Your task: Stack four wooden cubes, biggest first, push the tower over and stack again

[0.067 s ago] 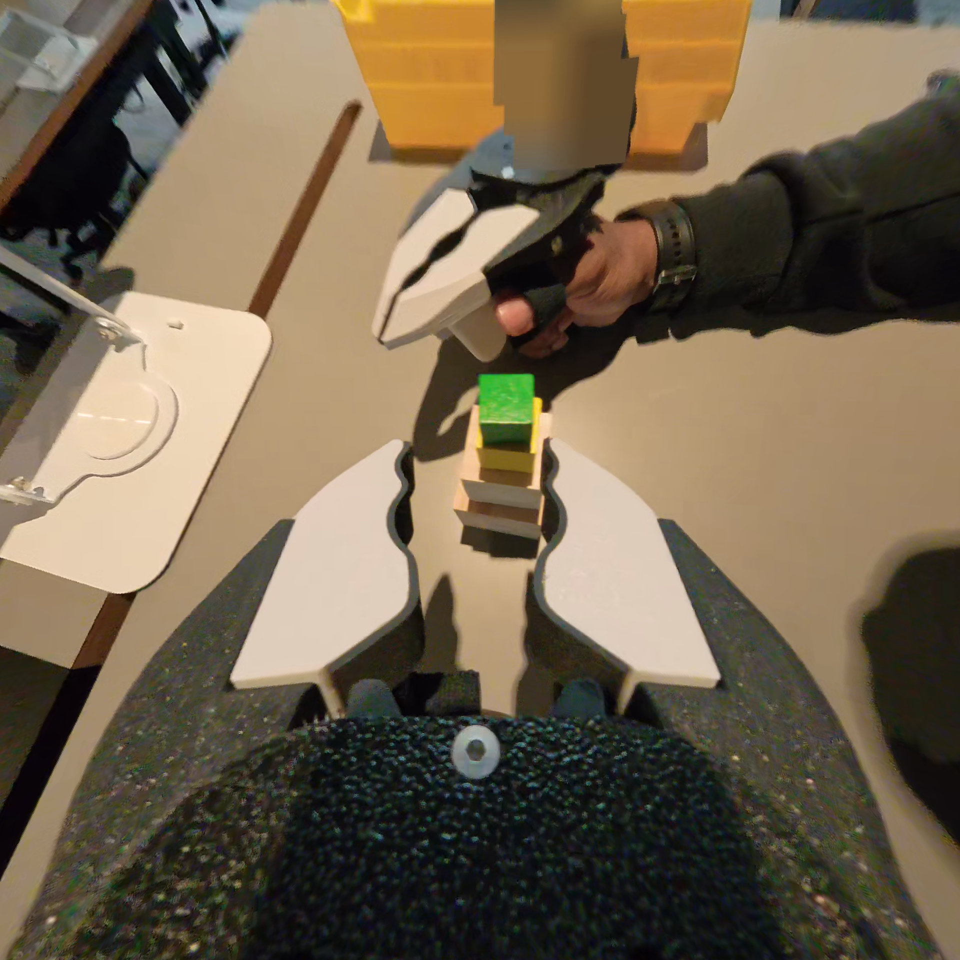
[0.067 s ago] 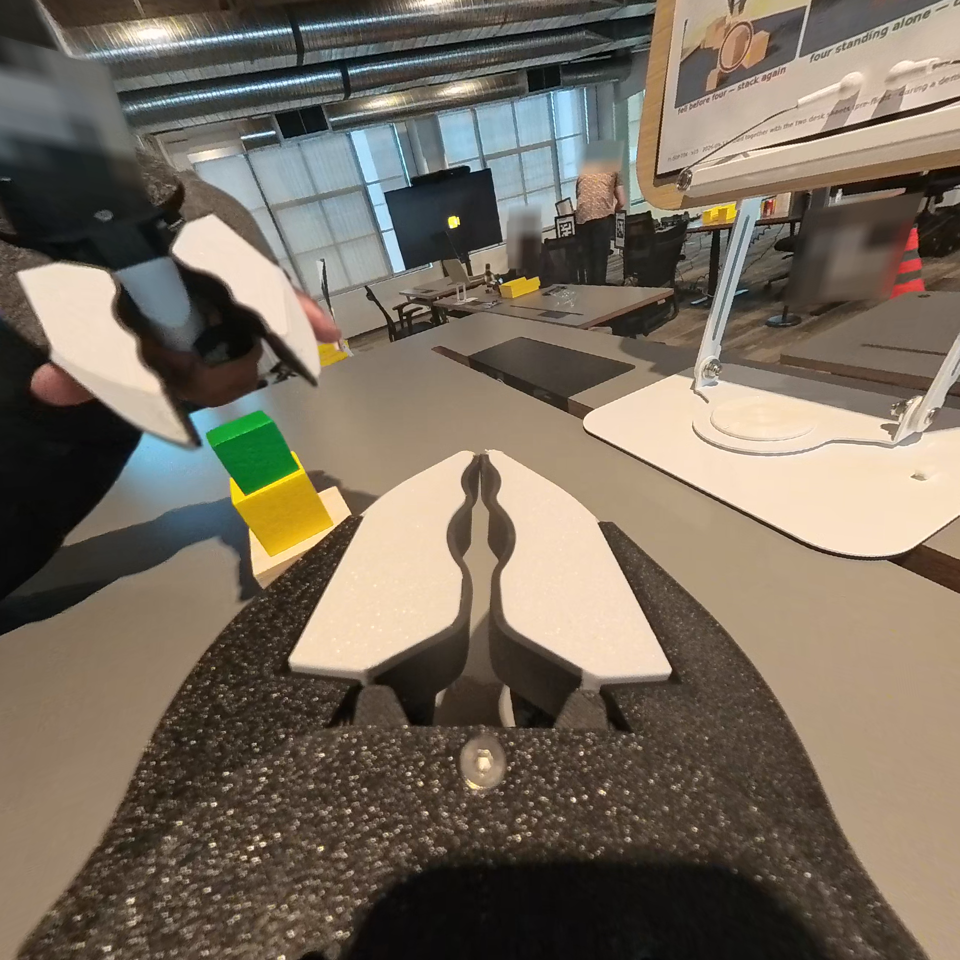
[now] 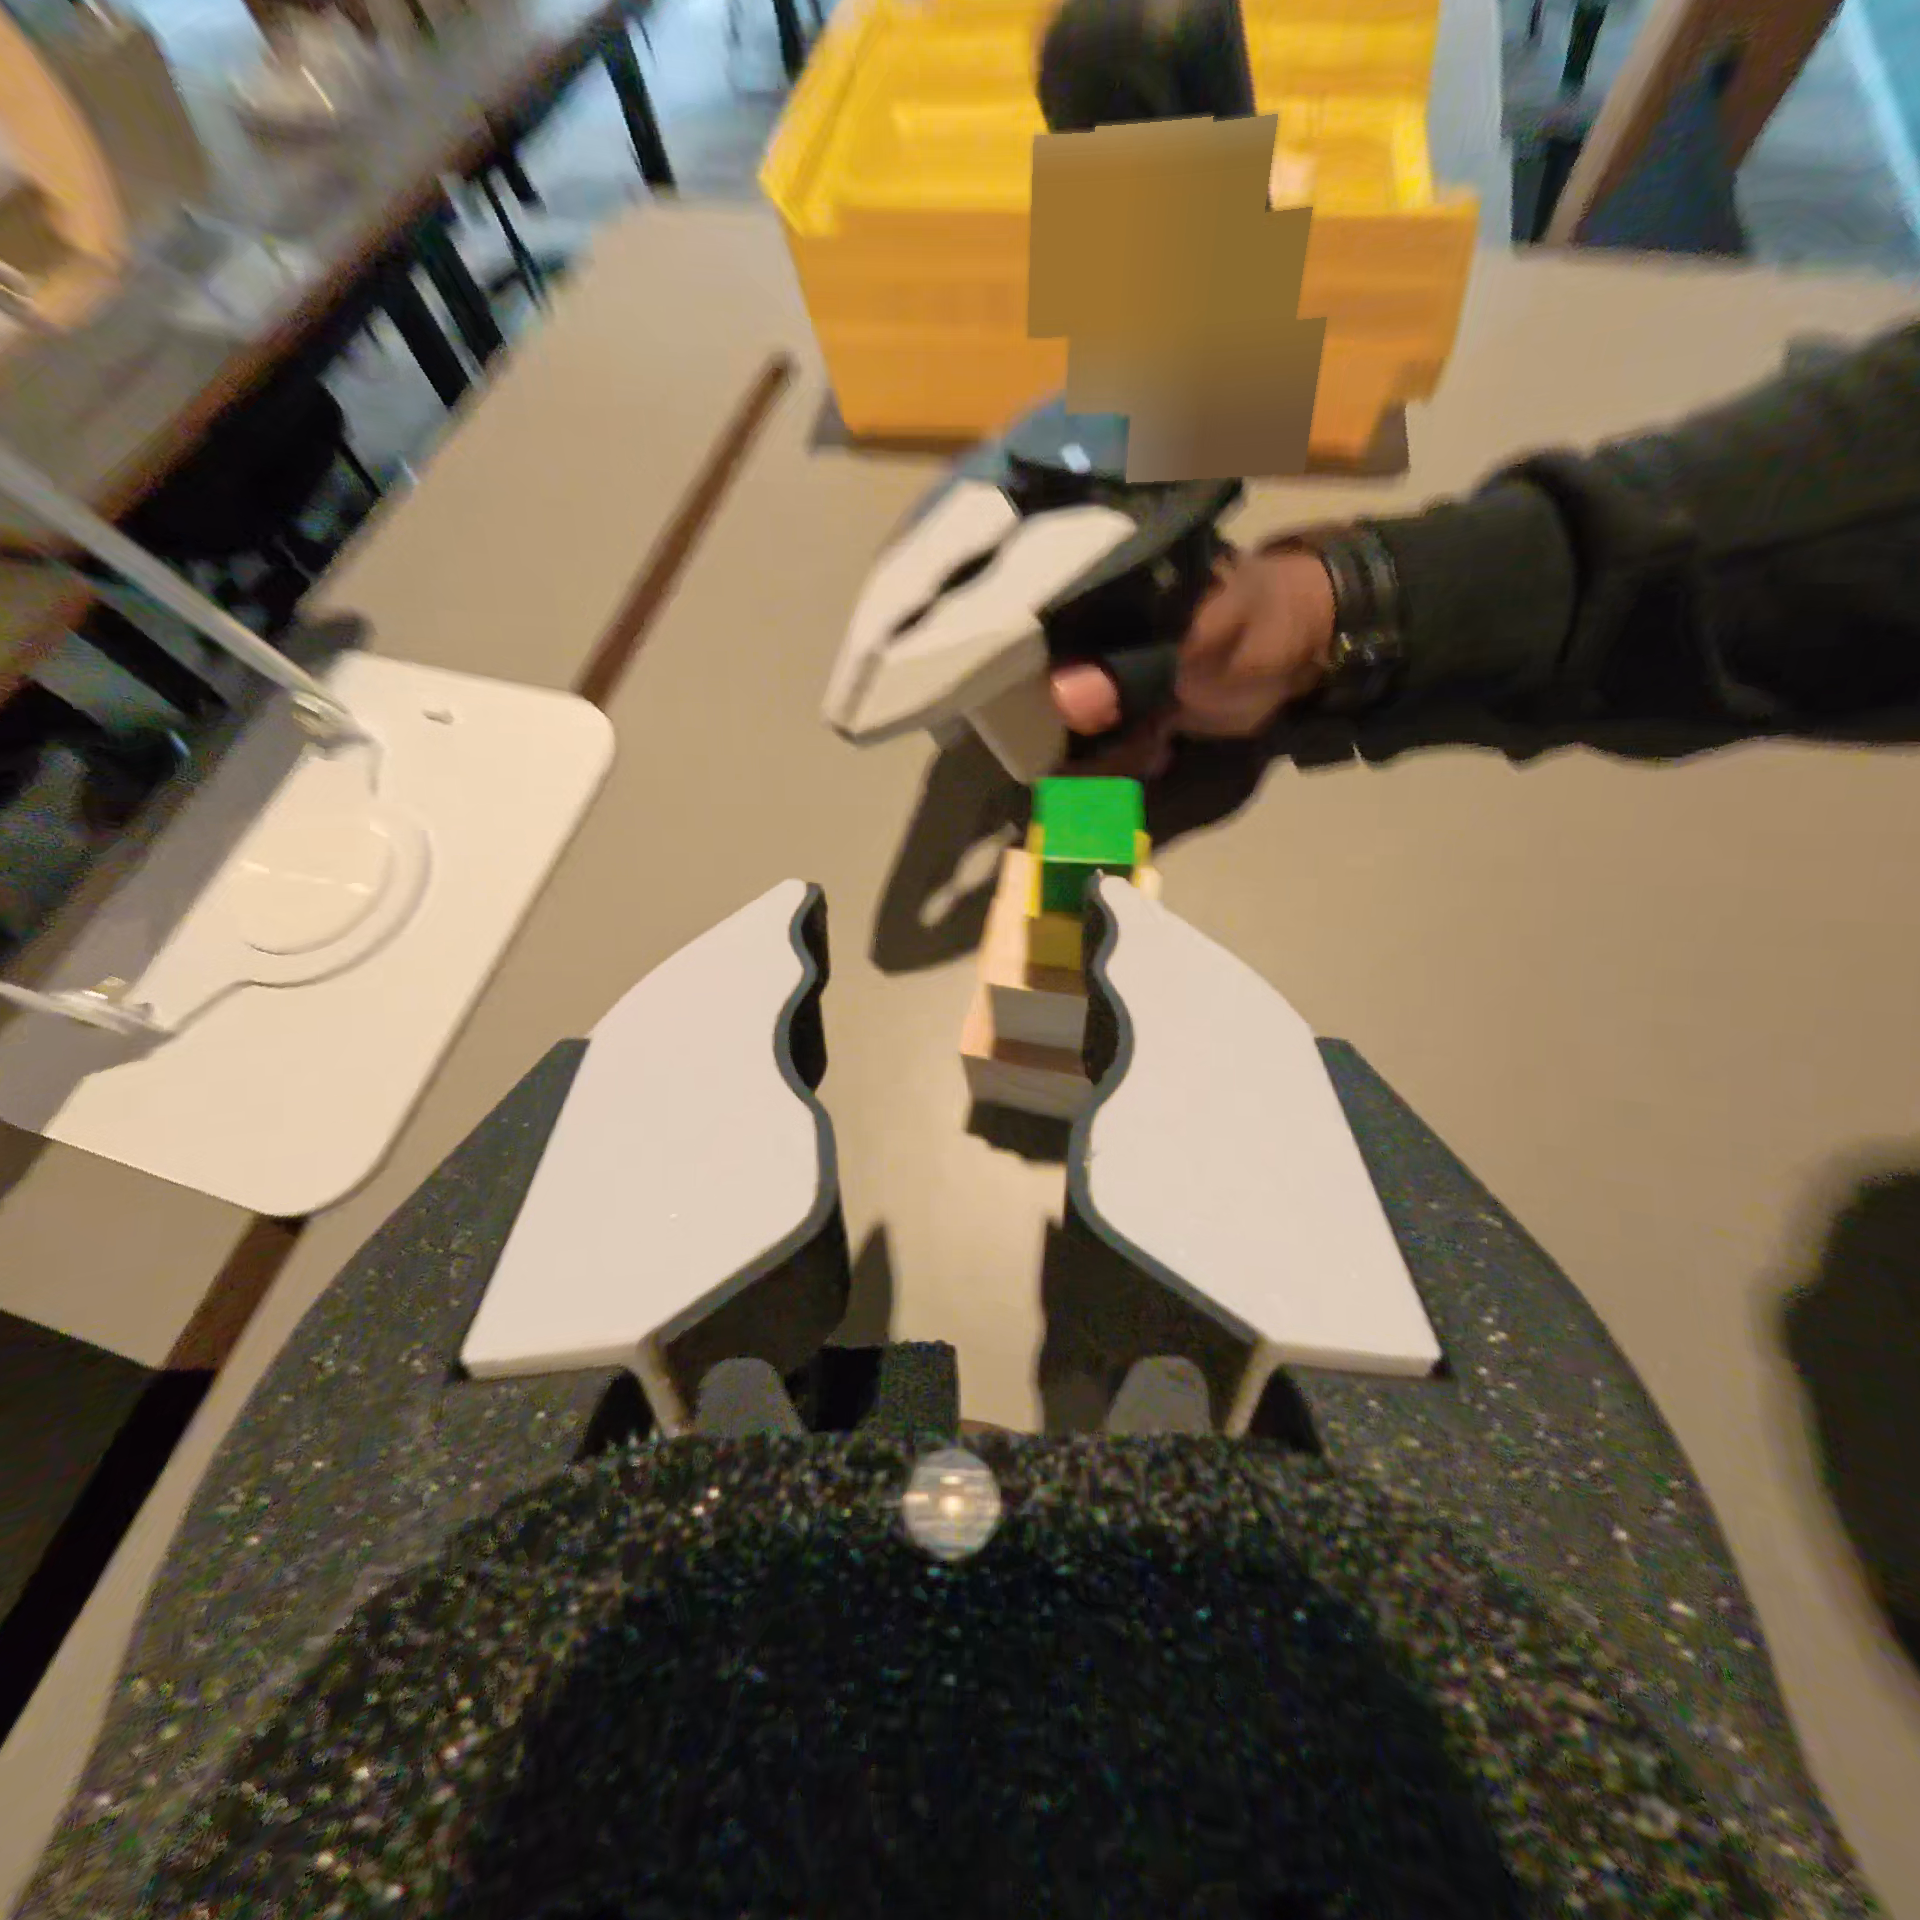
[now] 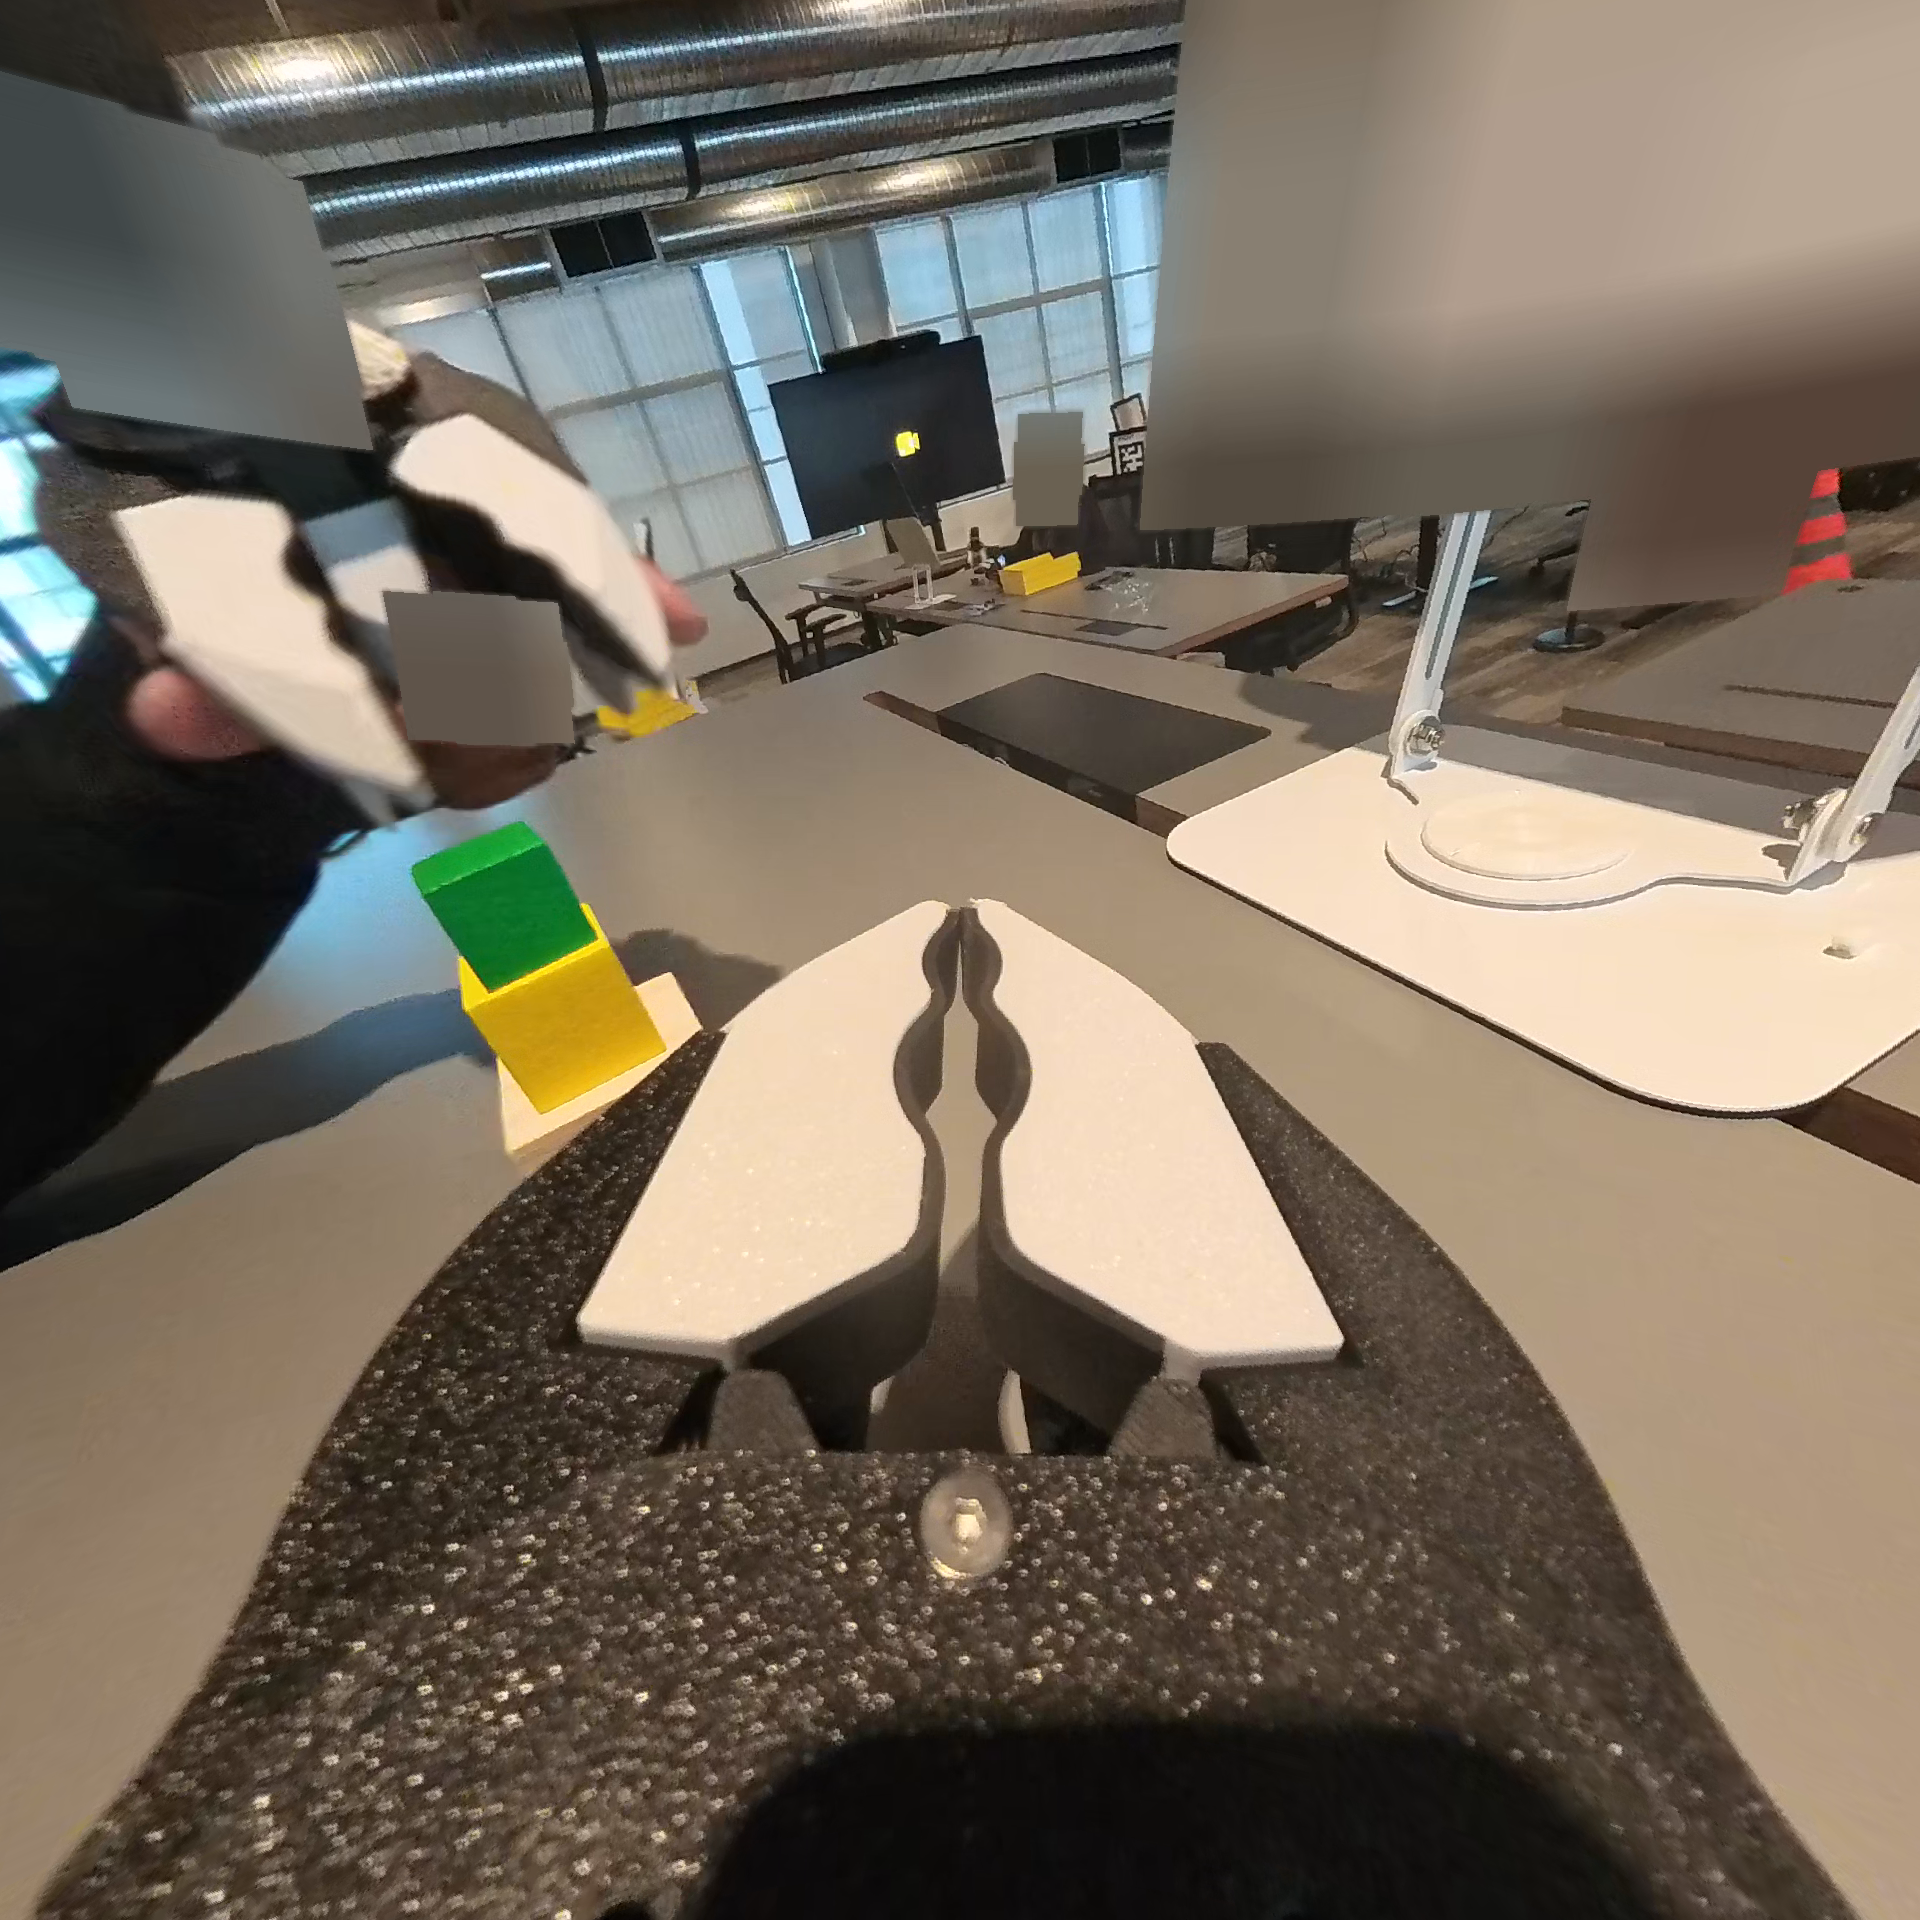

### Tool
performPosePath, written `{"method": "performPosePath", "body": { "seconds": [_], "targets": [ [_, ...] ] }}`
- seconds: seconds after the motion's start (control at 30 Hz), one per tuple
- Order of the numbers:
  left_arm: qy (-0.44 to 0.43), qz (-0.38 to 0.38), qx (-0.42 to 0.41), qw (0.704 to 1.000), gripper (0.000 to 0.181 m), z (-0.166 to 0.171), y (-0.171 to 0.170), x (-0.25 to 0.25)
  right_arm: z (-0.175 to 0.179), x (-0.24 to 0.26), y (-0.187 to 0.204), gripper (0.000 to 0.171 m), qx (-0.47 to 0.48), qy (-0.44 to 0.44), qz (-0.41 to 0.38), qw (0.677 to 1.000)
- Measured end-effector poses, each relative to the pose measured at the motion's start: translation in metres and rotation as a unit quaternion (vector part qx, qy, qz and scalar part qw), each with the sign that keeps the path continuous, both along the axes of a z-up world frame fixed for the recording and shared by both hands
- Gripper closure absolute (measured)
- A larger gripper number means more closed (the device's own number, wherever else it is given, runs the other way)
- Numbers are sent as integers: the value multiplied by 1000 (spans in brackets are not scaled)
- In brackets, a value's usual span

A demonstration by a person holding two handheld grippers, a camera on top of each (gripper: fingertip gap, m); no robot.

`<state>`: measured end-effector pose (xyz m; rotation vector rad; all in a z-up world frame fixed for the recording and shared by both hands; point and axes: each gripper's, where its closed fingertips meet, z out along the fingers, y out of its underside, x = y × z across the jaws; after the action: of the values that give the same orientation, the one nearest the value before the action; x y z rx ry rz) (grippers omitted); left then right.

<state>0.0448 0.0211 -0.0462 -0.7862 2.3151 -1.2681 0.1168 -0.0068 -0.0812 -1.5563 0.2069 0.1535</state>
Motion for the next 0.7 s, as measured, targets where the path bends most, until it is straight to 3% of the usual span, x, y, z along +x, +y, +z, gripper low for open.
{"method": "performPosePath", "body": {
  "seconds": [0.1, 0.17, 0.23, 0.53, 0.7],
  "targets": [
    [-108, 88, -115, 984, 148, 14, 43, 34, 0, 0, 0, 171, -1, 0, 0, 1000],
    [-125, 159, -192, 960, 165, 0, 74, 50, 0, 0, 0, 171, -2, 1, 0, 1000],
    [-143, 178, -240, 944, 181, -22, 88, 51, 0, 0, 0, 171, -1, 2, 0, 1000],
    [-201, 184, -284, 919, 181, -16, 94, 26, -2, 5, 0, 171, -9, -7, -19, 1000],
    [-226, 192, -304, 905, 181, -10, 94, -1, -5, 5, -1, 171, -34, -60, -44, 997]
  ]
}}
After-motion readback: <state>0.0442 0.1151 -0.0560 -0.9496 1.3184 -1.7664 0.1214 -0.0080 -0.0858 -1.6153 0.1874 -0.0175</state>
